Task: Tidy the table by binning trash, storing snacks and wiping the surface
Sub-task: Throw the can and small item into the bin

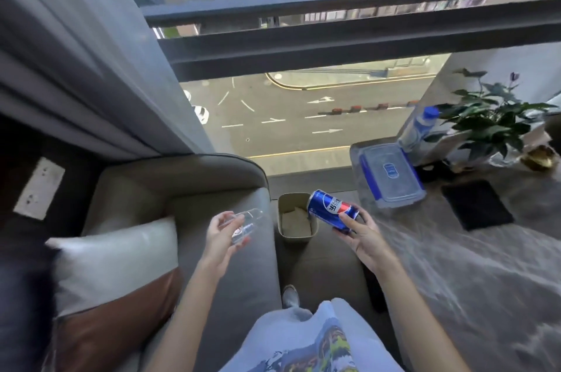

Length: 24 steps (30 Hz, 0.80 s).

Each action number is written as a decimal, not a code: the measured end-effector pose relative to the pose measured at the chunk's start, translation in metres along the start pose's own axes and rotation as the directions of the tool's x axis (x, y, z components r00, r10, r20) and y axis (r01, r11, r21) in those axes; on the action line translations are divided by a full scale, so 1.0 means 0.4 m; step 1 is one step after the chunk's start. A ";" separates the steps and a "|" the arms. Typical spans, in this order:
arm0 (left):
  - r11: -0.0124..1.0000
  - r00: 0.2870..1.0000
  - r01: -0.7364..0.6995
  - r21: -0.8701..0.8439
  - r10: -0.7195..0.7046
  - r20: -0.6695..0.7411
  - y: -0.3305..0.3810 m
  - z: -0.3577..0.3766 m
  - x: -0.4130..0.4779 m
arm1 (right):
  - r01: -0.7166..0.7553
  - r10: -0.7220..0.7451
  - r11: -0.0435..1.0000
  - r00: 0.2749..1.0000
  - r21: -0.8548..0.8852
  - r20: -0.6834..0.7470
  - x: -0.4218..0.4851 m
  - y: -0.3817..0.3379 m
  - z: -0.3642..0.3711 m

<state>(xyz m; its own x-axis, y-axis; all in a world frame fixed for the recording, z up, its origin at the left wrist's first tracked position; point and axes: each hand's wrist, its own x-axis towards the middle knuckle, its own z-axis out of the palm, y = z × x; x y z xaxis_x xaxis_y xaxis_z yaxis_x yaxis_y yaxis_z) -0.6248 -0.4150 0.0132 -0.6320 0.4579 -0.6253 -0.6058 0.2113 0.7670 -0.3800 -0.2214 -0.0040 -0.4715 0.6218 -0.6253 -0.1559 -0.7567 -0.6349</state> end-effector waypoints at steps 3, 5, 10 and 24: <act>1.000 1.000 0.018 0.023 -0.018 0.016 0.046 0.003 0.046 | 0.043 -0.046 0.995 0.999 -0.090 -0.025 0.034 -0.007 0.036; 0.999 1.000 0.022 0.039 -0.023 0.015 0.070 0.015 0.080 | 0.062 -0.069 0.986 0.997 -0.154 -0.041 0.057 -0.009 0.053; 0.998 0.999 0.032 0.063 -0.034 0.030 0.107 0.069 0.167 | 0.074 -0.086 0.983 0.994 -0.169 -0.067 0.116 -0.023 0.076; 0.867 0.998 0.059 0.495 -0.038 -0.052 -0.501 0.263 0.830 | -0.086 -0.105 0.808 0.952 -0.582 -0.287 0.778 0.341 -0.169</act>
<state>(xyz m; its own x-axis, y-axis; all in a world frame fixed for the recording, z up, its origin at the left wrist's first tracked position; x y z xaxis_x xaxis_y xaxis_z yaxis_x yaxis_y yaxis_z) -0.6624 -0.2143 -0.3331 -0.6328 0.4038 -0.6607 -0.3233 0.6375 0.6993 -0.4893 -0.1175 -0.3157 -0.1830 0.7298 -0.6587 0.4199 -0.5478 -0.7236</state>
